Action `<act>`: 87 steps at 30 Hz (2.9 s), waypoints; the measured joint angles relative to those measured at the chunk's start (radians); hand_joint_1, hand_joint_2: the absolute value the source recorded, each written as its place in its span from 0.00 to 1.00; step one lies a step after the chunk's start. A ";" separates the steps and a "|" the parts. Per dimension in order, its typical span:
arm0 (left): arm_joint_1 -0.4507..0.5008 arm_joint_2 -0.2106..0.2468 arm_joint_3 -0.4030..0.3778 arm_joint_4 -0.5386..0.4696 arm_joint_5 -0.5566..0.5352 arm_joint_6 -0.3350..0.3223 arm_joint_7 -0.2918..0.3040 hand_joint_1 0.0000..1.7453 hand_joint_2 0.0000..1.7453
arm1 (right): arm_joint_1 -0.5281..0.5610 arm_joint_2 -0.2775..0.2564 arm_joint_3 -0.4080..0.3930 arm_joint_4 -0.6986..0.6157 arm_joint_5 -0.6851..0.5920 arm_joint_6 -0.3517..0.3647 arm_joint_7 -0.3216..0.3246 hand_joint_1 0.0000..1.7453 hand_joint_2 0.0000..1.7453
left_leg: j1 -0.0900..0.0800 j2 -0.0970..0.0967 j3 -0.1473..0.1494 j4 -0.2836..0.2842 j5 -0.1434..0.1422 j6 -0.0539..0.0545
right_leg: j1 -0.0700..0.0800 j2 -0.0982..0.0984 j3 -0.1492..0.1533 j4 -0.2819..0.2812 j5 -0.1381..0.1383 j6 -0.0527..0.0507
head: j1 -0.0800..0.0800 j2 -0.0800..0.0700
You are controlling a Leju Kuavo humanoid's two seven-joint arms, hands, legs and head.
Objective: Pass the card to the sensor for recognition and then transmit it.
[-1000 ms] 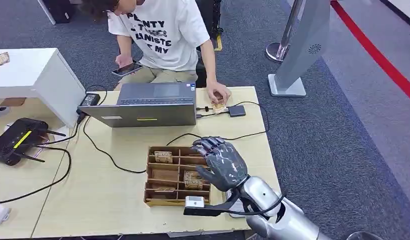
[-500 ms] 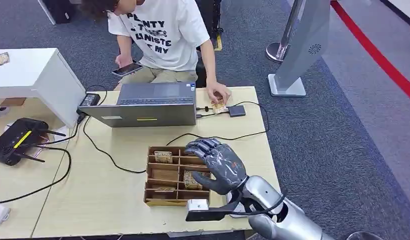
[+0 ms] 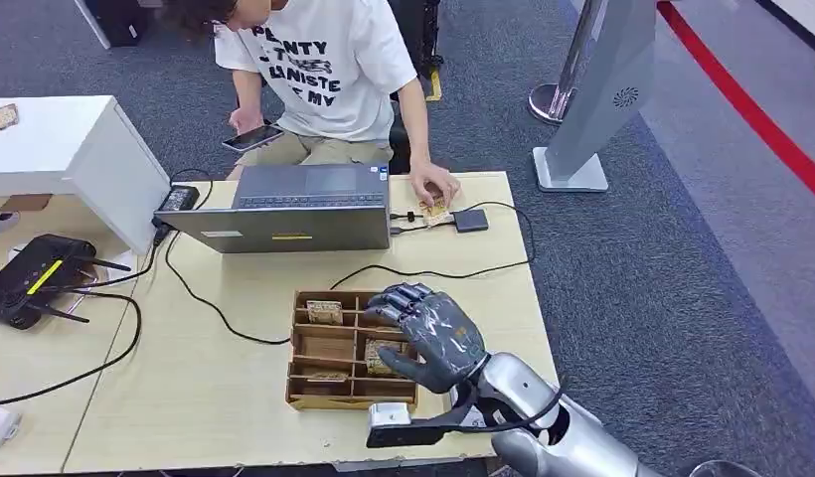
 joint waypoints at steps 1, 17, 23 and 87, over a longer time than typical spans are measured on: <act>0.000 0.000 0.000 0.000 0.000 0.000 0.000 0.00 0.00 | 0.000 0.000 0.001 0.000 0.000 0.000 0.000 0.44 1.00 | 0.000 0.000 0.000 0.000 0.000 0.000 | 0.000 0.000 0.000 0.000 0.000 0.000 | 0.000 0.000; 0.000 0.000 0.000 0.000 -0.008 -0.003 0.006 0.00 0.00 | -0.024 0.000 0.009 0.066 0.033 0.000 0.042 0.62 1.00 | 0.000 0.000 0.000 0.000 0.000 0.000 | 0.000 0.000 0.000 0.000 0.000 0.000 | 0.000 0.000; 0.000 0.000 0.000 0.000 -0.012 -0.009 0.006 0.00 0.00 | -0.026 0.000 0.006 0.105 0.037 0.000 0.053 0.57 1.00 | 0.000 0.000 0.000 0.000 0.000 0.000 | 0.000 0.000 0.000 0.000 0.000 0.000 | 0.000 0.000; -0.002 -0.001 0.000 0.000 -0.027 -0.024 0.015 0.00 0.00 | -0.044 0.053 -0.047 0.272 0.025 0.040 0.061 0.84 1.00 | 0.000 0.000 0.001 0.000 0.000 0.000 | 0.000 0.000 0.000 0.000 0.000 0.000 | 0.000 0.000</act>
